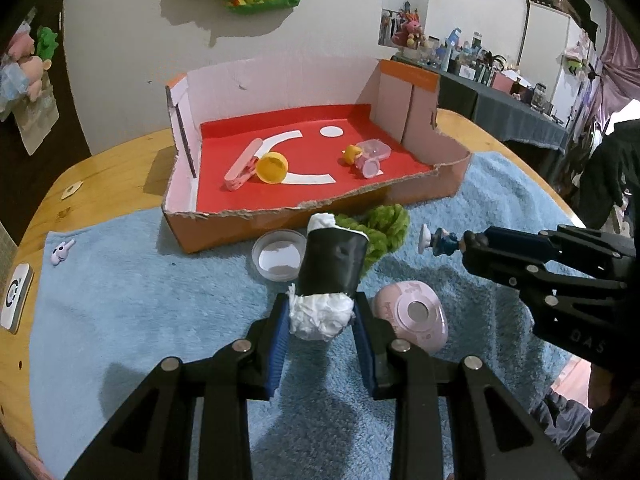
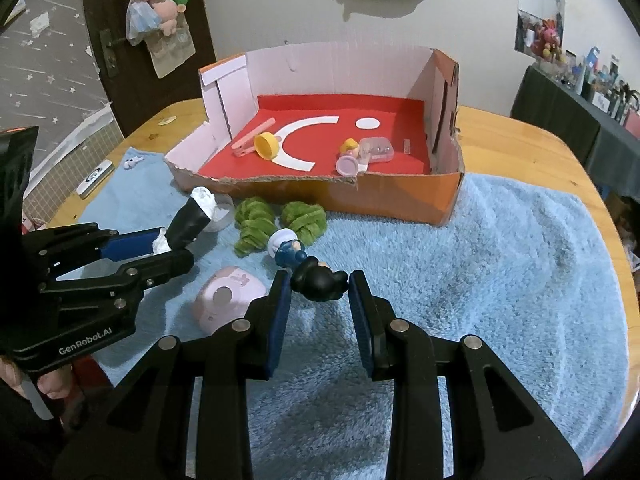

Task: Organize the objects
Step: 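Lift and carry both figures over into the cardboard box, then lower the black-and-white figure with the left tool while the right tool lowers the small figure beside the doll, then open both tools and withdraw them from the box over the towel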

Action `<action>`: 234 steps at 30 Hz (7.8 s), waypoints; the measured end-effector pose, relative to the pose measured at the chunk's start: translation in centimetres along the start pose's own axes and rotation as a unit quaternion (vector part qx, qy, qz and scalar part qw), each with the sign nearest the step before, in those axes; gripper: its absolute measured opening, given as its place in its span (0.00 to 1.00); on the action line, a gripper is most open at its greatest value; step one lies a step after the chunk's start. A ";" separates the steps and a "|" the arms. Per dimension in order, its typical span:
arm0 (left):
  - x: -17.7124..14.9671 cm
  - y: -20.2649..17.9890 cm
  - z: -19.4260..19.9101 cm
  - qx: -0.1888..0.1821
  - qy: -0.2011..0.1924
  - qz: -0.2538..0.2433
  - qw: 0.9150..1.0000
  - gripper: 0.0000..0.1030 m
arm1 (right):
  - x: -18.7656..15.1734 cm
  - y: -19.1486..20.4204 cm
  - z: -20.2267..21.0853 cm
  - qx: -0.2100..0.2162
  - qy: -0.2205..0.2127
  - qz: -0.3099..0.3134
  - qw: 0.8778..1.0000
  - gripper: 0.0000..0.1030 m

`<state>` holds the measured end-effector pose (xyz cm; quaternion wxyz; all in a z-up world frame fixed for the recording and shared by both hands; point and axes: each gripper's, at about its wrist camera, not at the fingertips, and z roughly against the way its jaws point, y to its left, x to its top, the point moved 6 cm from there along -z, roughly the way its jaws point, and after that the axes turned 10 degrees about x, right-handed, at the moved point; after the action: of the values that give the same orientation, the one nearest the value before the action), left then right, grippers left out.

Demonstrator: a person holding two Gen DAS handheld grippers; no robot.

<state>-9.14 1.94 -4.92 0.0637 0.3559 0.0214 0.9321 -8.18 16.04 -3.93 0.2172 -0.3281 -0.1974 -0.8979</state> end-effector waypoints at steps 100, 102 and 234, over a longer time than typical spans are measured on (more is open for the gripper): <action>8.9 2.7 -10.7 0.006 0.096 -0.011 0.995 0.32 | 8.6 -4.5 -10.2 0.020 0.082 -0.019 0.996 0.19; 9.0 2.9 -10.9 0.008 0.097 -0.008 0.995 0.32 | 8.7 -4.6 -10.3 0.020 0.081 -0.019 0.996 0.19; 2.9 3.5 -2.1 0.048 0.019 0.039 0.998 0.87 | 3.5 0.3 -1.4 0.005 0.010 0.002 1.000 0.78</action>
<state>-13.05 -1.16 -4.31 0.0093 0.3415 0.0536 0.9383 -11.18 14.20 -2.55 0.2229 -0.3189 -0.1988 -0.8995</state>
